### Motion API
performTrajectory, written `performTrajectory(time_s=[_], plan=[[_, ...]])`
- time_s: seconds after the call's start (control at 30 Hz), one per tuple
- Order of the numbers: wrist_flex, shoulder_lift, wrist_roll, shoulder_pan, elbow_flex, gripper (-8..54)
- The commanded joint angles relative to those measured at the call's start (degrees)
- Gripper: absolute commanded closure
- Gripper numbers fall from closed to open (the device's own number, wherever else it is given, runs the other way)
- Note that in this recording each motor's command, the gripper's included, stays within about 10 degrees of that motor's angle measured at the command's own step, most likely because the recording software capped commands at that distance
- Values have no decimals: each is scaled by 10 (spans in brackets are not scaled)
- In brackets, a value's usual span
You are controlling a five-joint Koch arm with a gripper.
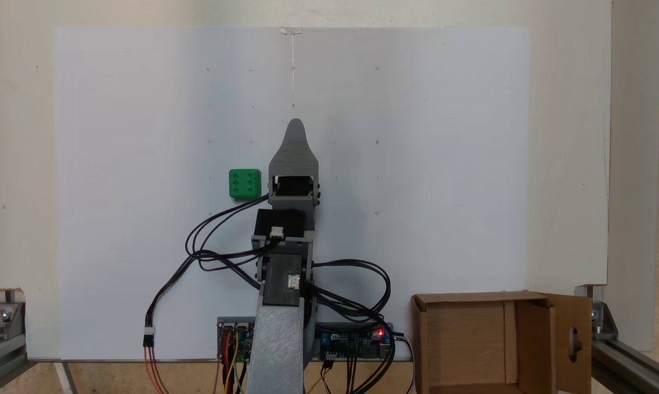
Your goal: Grasp a green dice and put it in the bin.
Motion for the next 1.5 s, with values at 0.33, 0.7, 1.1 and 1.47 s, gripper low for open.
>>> performTrajectory(time_s=[0.33, 0.7, 1.1, 1.47], plan=[[459, 50, 119, -19, -344, 25], [767, -40, 228, -139, -493, 24], [773, -91, 312, -208, -506, 23], [744, -161, 371, -252, -510, 22]])
